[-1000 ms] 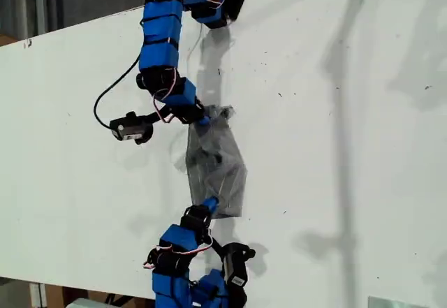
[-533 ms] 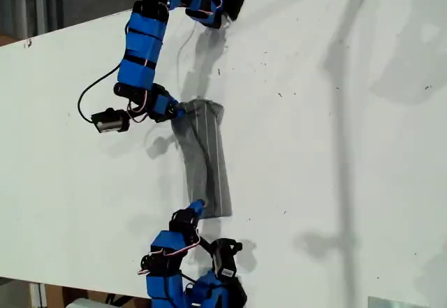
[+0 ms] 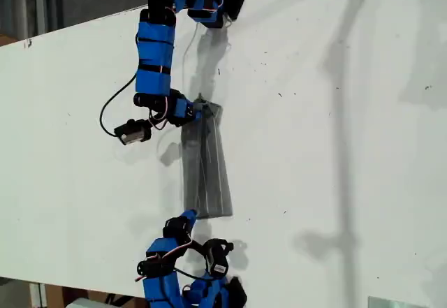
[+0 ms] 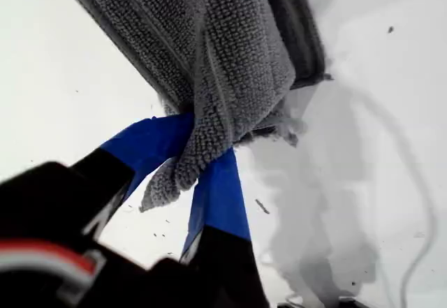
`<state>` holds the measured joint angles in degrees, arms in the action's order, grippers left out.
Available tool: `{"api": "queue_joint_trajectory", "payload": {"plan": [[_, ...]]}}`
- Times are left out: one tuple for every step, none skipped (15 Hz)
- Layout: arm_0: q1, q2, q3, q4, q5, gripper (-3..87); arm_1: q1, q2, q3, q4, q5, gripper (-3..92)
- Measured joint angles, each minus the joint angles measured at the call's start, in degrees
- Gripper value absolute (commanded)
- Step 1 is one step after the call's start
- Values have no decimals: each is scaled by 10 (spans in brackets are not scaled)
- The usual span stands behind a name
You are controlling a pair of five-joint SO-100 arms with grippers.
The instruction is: Grasp corners of a square towel and fold twice.
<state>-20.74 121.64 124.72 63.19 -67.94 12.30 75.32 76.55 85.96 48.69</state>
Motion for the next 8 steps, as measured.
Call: {"api": "queue_joint_trajectory", "payload": {"plan": [[9, 10, 11, -1, 0, -4, -24, 1, 1, 4, 7, -1], [25, 25, 19, 3, -7, -4, -46, 1, 4, 9, 16, -1], [36, 43, 28, 3, -11, -4, -64, 1, 9, 11, 22, -1], [40, 53, 36, 4, -16, -4, -74, 1, 17, 11, 25, -1], [42, 56, 45, 5, -19, -4, -76, 1, 28, 9, 28, -1], [47, 58, 57, 3, -25, -4, -75, 1, 40, 6, 29, -1], [50, 59, 70, -5, -33, -4, -72, 1, 49, 0, 29, -1], [55, 58, 84, -18, -39, -4, -69, 0, 55, -6, 29, -1]]}}
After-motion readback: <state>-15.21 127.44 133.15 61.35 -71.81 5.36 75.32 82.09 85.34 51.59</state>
